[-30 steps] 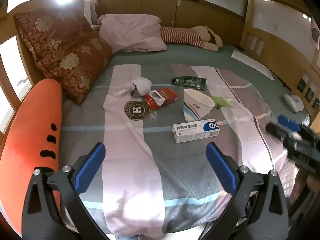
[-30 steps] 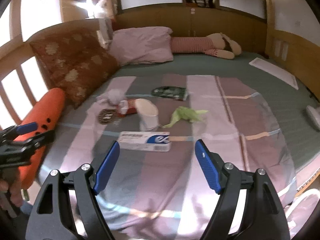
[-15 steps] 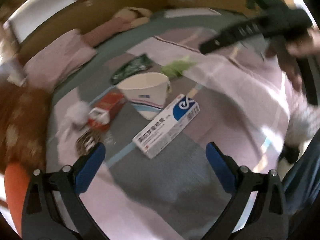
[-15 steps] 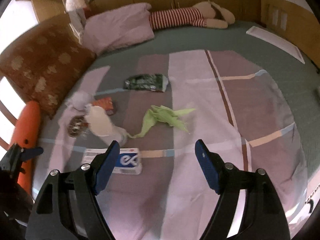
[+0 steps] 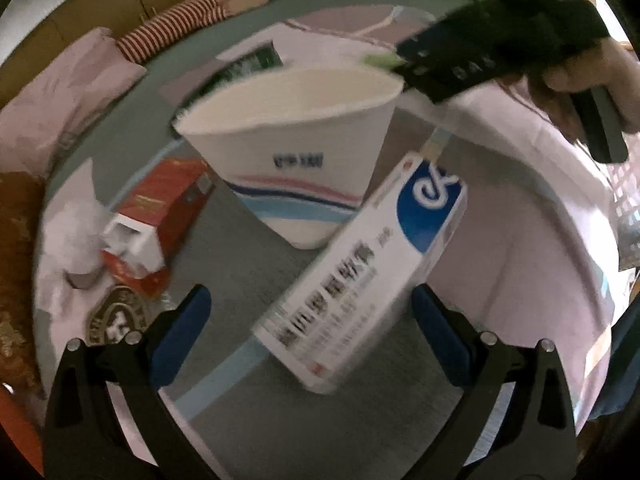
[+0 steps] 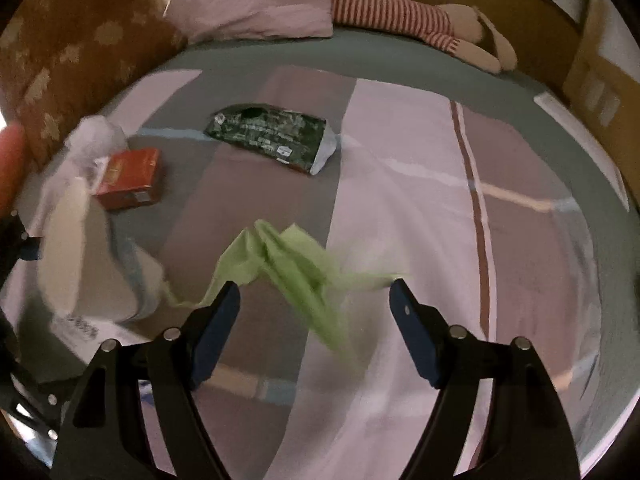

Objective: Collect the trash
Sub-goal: 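Grasp the white-and-blue medicine box with the left tool while the right grasps the light green cloth, then carry the medicine box and green cloth to the white bin and open both tools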

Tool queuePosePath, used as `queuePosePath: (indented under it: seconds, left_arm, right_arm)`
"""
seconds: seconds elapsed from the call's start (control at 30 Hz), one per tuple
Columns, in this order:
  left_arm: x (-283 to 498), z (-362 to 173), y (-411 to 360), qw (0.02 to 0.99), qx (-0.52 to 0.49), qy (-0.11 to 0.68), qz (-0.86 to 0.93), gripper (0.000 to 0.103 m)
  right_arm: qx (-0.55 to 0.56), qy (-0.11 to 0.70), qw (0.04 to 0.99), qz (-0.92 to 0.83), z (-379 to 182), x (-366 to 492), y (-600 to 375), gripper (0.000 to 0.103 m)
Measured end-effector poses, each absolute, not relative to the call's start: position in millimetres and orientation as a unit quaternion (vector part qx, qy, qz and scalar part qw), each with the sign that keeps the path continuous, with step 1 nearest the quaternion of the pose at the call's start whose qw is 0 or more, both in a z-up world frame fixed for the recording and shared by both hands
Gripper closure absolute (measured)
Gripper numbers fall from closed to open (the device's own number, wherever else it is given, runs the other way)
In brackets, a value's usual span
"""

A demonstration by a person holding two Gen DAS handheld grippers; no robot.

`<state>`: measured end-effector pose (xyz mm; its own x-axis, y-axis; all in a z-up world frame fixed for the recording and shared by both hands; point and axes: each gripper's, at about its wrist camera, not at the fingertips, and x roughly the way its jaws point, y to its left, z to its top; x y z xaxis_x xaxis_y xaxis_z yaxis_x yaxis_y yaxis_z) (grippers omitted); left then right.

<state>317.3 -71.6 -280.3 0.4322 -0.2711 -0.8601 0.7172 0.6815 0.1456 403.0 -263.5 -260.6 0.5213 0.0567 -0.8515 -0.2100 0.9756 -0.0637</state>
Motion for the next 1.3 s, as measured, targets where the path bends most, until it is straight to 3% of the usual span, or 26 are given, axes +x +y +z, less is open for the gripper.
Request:
queuePosePath:
  seconds: [0.03, 0.07, 0.13, 0.2, 0.43, 0.67, 0.83, 0.97, 1.3]
  left_arm:
    - [318, -284, -71, 0.805, 0.250, 0.439, -0.311, 0.010]
    - [318, -284, -70, 0.805, 0.240, 0.440, -0.318, 0.013]
    - [317, -282, -67, 0.801, 0.215, 0.450, -0.331, 0.028]
    - [312, -279, -67, 0.800, 0.217, 0.450, -0.332, 0.037]
    - [279, -259, -65, 0.791, 0.187, 0.453, -0.365, 0.054]
    - [221, -190, -54, 0.819, 0.147, 0.412, -0.372, 0.054]
    - [198, -145, -38, 0.873, 0.107, 0.396, -0.263, 0.054]
    - [189, -138, -14, 0.892, 0.022, 0.413, -0.179, 0.054]
    - [178, -159, 5, 0.904, -0.001, 0.415, -0.100, 0.054]
  right_arm:
    - [-0.070, 0.500, 0.859, 0.087, -266, 408, -264, 0.051]
    - [-0.064, 0.510, 0.853, 0.095, -270, 409, -264, 0.059]
    - [-0.060, 0.518, 0.846, 0.108, -274, 407, -263, 0.082]
    - [-0.053, 0.516, 0.848, 0.108, -271, 402, -264, 0.089]
    - [-0.007, 0.499, 0.861, 0.102, -232, 363, -277, 0.089]
    - [0.053, 0.442, 0.892, 0.076, -172, 294, -300, 0.089]
    - [0.084, 0.403, 0.908, 0.078, -146, 246, -300, 0.089]
    - [0.099, 0.391, 0.910, 0.098, -140, 217, -283, 0.089]
    - [0.056, 0.379, 0.915, 0.124, -136, 189, -239, 0.089]
